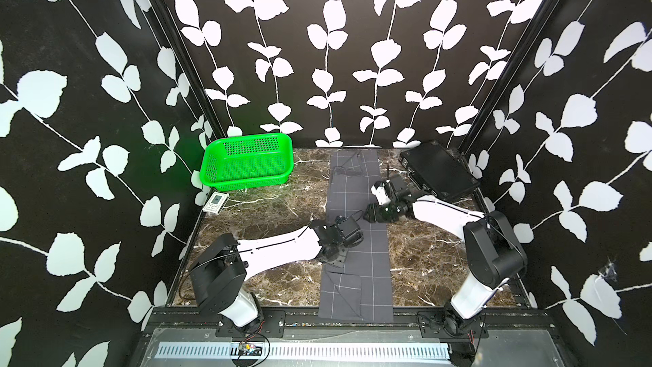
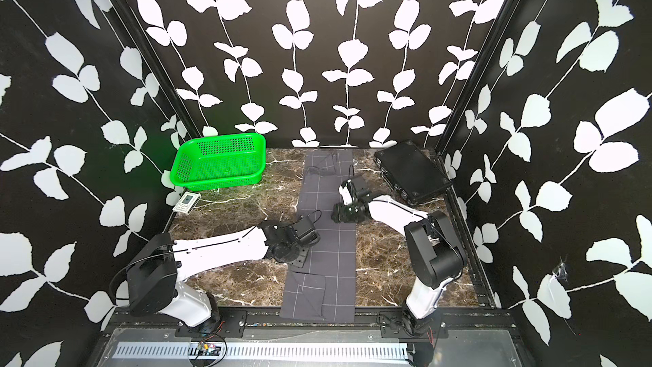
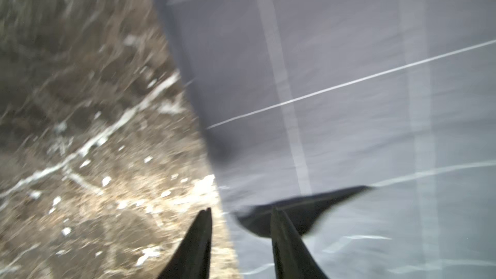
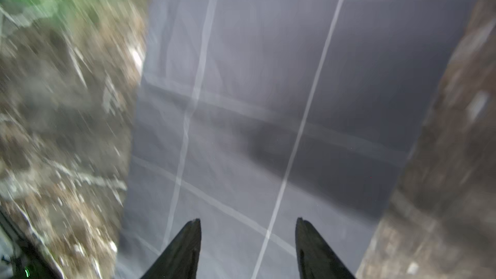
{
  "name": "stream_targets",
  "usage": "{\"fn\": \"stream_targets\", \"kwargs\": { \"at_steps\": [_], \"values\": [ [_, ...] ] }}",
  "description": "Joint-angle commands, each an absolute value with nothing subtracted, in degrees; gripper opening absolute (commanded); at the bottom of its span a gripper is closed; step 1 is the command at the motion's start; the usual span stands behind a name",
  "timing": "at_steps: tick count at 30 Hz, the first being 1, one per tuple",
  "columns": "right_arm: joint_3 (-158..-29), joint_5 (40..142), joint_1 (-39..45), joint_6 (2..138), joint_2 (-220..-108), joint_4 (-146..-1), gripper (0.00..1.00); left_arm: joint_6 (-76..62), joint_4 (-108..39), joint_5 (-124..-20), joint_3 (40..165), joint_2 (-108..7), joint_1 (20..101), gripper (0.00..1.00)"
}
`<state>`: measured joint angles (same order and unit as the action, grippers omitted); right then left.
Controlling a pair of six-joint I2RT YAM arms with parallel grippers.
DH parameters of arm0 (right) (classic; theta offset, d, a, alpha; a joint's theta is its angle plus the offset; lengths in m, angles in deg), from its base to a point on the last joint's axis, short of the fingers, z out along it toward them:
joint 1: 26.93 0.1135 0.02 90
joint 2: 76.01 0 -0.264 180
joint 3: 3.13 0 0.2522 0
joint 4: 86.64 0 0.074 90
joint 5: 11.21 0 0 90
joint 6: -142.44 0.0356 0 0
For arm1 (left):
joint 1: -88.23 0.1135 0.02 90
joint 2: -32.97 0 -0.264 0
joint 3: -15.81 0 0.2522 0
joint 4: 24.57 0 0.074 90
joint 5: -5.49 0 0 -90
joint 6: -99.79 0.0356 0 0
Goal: Roll up the pillowcase
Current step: Adjust the pillowcase at the center of the board.
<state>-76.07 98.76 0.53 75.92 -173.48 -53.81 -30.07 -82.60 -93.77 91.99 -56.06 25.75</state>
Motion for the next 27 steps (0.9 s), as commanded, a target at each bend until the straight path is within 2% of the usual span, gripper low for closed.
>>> {"fn": "stream_targets", "kwargs": {
  "at_steps": [1,10,15,27],
  "values": [
    [-71.4,100.4,1.2,75.8,-171.2,-58.0,0.55,-29.0,-79.5,-90.1,94.6,-59.7,24.5,0.39],
    [-69.5,98.3,1.3,75.4,-173.7,-59.2,0.5,-29.6,-74.4,-83.0,93.8,-67.1,21.0,0.37],
    [-68.9,96.3,1.3,74.5,-174.3,-57.7,0.49,-31.2,-77.7,-81.7,89.9,-64.3,20.3,0.34],
    [-69.3,93.6,1.3,72.6,-176.5,-55.4,0.48,-33.5,-86.4,-78.8,82.9,-55.7,19.9,0.36]
  ]
}}
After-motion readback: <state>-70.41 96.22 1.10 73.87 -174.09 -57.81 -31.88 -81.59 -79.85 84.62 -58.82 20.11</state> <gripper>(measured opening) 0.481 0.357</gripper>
